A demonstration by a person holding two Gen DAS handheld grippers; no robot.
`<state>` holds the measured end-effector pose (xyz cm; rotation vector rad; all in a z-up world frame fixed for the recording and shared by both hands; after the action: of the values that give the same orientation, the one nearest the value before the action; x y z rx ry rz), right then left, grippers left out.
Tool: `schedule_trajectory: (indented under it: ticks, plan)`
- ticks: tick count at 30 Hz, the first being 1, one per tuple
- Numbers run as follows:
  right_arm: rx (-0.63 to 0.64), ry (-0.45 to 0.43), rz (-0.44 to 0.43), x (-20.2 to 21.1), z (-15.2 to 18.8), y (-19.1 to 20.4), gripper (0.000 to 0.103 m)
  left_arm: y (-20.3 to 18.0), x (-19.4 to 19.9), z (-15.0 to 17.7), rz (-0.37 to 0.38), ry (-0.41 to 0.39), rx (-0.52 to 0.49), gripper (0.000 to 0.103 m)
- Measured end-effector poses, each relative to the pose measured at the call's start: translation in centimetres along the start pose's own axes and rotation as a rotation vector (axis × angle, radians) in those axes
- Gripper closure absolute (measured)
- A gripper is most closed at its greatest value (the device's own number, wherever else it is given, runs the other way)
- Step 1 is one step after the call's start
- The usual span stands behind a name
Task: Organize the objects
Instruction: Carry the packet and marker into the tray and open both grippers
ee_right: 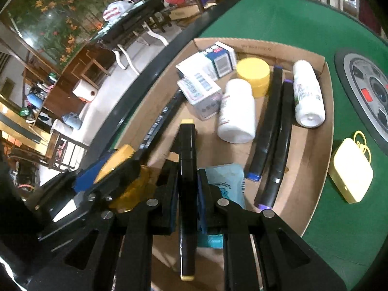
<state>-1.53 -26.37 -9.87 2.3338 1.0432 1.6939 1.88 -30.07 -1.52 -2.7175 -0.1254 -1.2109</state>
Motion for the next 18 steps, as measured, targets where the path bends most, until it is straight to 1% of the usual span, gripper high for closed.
schedule_trajectory:
  ticks: [4,5,7,9,10,11,14,18]
  plan:
    - [-0.008,-0.002,0.006,0.1,-0.1,-0.4,0.090,0.1,-0.1,-0.1,-0.009,-0.017,0.019,0.080]
    - [-0.011,-0.002,0.004,0.1,-0.1,-0.5,0.090,0.2,0.0,-0.2,-0.014,-0.022,0.025,0.078]
    - [-0.025,-0.003,-0.009,0.3,0.0,-0.6,0.090,0.7,0.3,-0.2,-0.031,-0.030,0.049,0.071]
    - [-0.042,-0.007,-0.027,0.3,0.0,-0.9,0.090,1.1,1.1,-0.4,-0.034,-0.053,0.072,0.055]
    - [-0.050,-0.011,-0.034,0.4,0.0,-1.0,0.090,1.2,1.6,-0.6,-0.038,-0.072,0.080,0.051]
    - [-0.055,-0.015,-0.038,0.4,0.0,-1.0,0.090,1.2,2.0,-0.7,-0.045,-0.086,0.083,0.044]
    - [-0.042,-0.015,-0.043,0.6,0.4,-0.5,0.090,1.0,3.7,-1.2,-0.073,-0.140,0.073,0.041]
    - [-0.045,-0.020,-0.077,1.2,0.8,-0.2,0.089,0.8,5.5,-1.7,-0.154,-0.200,0.044,0.038]
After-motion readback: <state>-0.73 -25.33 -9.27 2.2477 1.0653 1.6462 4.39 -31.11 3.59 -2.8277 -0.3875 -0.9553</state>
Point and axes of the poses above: each gripper's, at about its wrist camera, not at the fingertips, and x roughly against the way its jaws point, y to its left, z to its underside, the point moved 8 cm from there along -x, roughly the way its jaws point, and after that the axes turned 3 degrees about -z, right-handed, at the moved point
